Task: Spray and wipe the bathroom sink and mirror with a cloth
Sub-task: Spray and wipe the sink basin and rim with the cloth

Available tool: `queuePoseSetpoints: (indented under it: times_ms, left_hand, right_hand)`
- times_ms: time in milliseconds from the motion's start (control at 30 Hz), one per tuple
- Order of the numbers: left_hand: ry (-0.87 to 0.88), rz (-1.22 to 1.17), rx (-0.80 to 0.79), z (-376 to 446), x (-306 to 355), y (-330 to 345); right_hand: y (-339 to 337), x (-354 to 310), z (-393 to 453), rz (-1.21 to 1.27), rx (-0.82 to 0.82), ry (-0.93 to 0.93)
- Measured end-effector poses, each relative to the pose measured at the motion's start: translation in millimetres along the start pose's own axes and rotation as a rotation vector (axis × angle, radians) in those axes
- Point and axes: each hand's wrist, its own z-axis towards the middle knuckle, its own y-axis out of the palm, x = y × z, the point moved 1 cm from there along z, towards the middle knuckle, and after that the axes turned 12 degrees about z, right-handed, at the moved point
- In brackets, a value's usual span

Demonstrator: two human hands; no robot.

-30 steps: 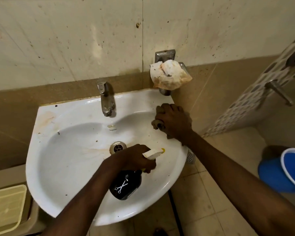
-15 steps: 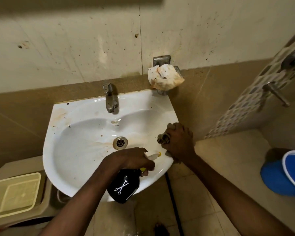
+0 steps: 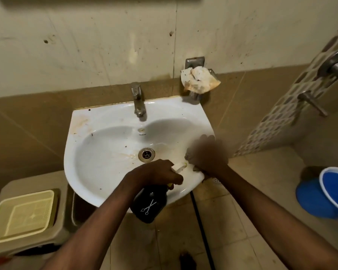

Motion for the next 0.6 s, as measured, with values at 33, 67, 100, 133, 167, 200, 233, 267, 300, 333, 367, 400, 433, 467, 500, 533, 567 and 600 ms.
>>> queuePoseSetpoints:
  times_ms: [33, 67, 100, 133, 167, 200, 233, 267, 300, 333, 367, 400, 433, 467, 500, 533, 567, 600]
  left_hand:
    - [-0.002, 0.008, -0.012, -3, -2, 3]
    - [0.000, 0.014, -0.007, -5, -3, 4]
    - [0.007, 0.028, 0.001, -6, -2, 5]
    - [0.008, 0.047, 0.003, -8, -1, 5]
    - [0.008, 0.067, -0.002, -10, 1, 7]
    - [0.004, 0.066, -0.021, -12, 3, 9]
    - [-0.008, 0.039, -0.053, -14, 4, 12]
    - [-0.022, 0.013, -0.083, -16, 4, 15]
    - [-0.026, 0.010, -0.098, -18, 6, 16]
    - [-0.020, 0.023, -0.104, -19, 7, 16]
    - [-0.009, 0.038, -0.108, -18, 7, 15]
    - [-0.004, 0.048, -0.113, -17, 8, 14]
    - [-0.004, 0.052, -0.106, -16, 9, 13]
    - [-0.016, 0.053, -0.080, -17, 9, 12]
    - [-0.032, 0.048, -0.036, -17, 8, 11]
    - [-0.044, 0.033, 0.010, -18, 9, 10]
    - [-0.048, 0.004, 0.043, -19, 8, 10]
    - [-0.049, -0.029, 0.058, -21, 7, 11]
  right_hand:
    - [-3, -2, 5, -0.021, 0.052, 0.005]
    - [-7, -3, 13, -0.060, 0.089, 0.017]
    - [-11, -3, 21, -0.109, 0.115, 0.030]
    - [-15, -2, 25, -0.133, 0.129, 0.048]
    - [-15, 0, 26, -0.118, 0.150, 0.043]
    - [-13, 1, 22, -0.089, 0.176, 0.028]
    - [-9, 0, 14, -0.037, 0.194, 0.024]
    - [-4, -1, 3, 0.030, 0.214, 0.032]
    - [-1, -3, -8, 0.106, 0.210, 0.057]
    - [1, -4, -17, 0.178, 0.186, 0.084]
    - [2, -4, -21, 0.221, 0.169, 0.098]
    - [1, -3, -21, 0.246, 0.163, 0.103]
    - [-1, -1, -17, 0.253, 0.164, 0.101]
    - [-4, 1, -10, 0.245, 0.170, 0.098]
    - [-7, 3, -1, 0.235, 0.181, 0.104]
    - [-11, 5, 7, 0.225, 0.188, 0.116]
    - [-14, 6, 12, 0.214, 0.192, 0.125]
    - [-15, 6, 13, 0.210, 0.194, 0.128]
